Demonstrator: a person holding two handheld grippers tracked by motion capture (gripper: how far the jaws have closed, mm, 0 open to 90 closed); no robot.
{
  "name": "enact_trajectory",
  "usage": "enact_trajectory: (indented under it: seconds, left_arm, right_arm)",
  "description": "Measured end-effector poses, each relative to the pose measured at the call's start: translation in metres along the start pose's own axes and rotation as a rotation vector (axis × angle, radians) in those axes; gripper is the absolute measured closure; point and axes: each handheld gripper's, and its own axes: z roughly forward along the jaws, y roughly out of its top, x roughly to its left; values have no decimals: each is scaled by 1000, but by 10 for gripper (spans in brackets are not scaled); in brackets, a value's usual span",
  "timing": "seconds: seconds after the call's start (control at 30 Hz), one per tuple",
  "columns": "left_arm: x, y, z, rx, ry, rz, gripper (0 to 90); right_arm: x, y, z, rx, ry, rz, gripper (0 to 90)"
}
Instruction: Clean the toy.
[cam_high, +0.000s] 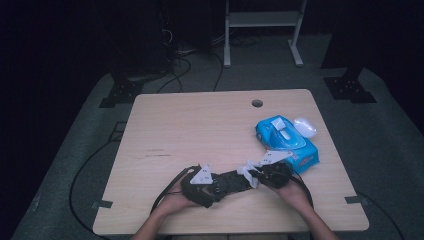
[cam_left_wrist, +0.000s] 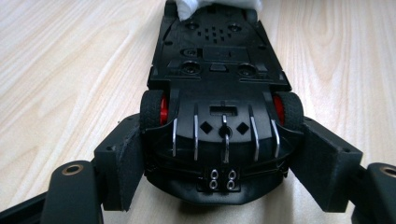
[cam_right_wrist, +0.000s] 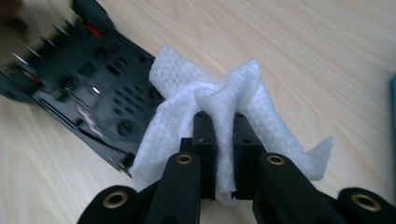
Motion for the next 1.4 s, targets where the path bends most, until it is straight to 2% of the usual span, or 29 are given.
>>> enact_trajectory:
  seconds: [0.13,0.23,0.3,0.33,0.4,0.43,0.47,0.53,0.63,0.7,0.77,0.83,0.9,0.97,1.0,1.13,1.2,1.27,1.3,1.4]
  left_arm:
    - [0,-1,1,14,2,7,246]
    - [0,-1,1,10,-2,3,246]
    - [0,-1,1,15,3,5,246]
    - [1,-1,1,18,13,4,246]
    - [2,-1,0,7,8,-2,246]
    - [1,-1,0,5,8,4,246]
    - [0,0,1,6,5,8,246]
    - [-1,0,2,7,-3,11,246]
    - [-1,0,2,4,-9,12,246]
    - [-1,-1,1,11,-7,13,246]
    - [0,-1,0,6,-6,10,246]
    - [1,-1,-1,3,-2,13,246]
    - [1,-1,-1,3,-2,14,246]
    - [1,-1,0,7,-3,15,246]
    - [1,-1,1,3,-2,11,246]
    - [0,0,2,12,3,12,246]
    - [0,-1,2,16,-1,8,246]
    - [1,-1,1,9,-3,4,246]
    - [1,-1,1,7,-4,4,246]
    - [1,-2,0,6,-3,11,246]
  right_arm:
    - [-5,-13,-12,24,-5,18,826]
    - [5,-24,-19,38,29,8,826]
    - [13,-22,-19,30,42,-8,826]
    - [16,-18,-18,27,33,-26,825]
    - [19,-7,-15,-12,89,-5,826]
    - [22,-2,-13,-19,92,-12,826]
    - [27,7,-8,-21,98,-43,826]
    - [37,18,1,-38,130,-59,827]
    - [57,35,17,-46,174,-109,826]
    - [66,42,25,-35,175,-145,826]
    - [63,44,27,-33,159,-144,826]
    - [48,39,24,-19,85,-129,826]
    - [36,31,18,-9,63,-94,826]
    - [32,24,14,-9,72,-60,826]
    - [34,24,13,-18,90,-58,826]
    - [65,34,23,-56,191,-120,826]
    - [74,41,28,-53,209,-150,825]
    - [73,44,30,-45,192,-163,825]
    - [68,45,30,-42,175,-156,825]
    - [43,38,25,-34,104,-110,826]
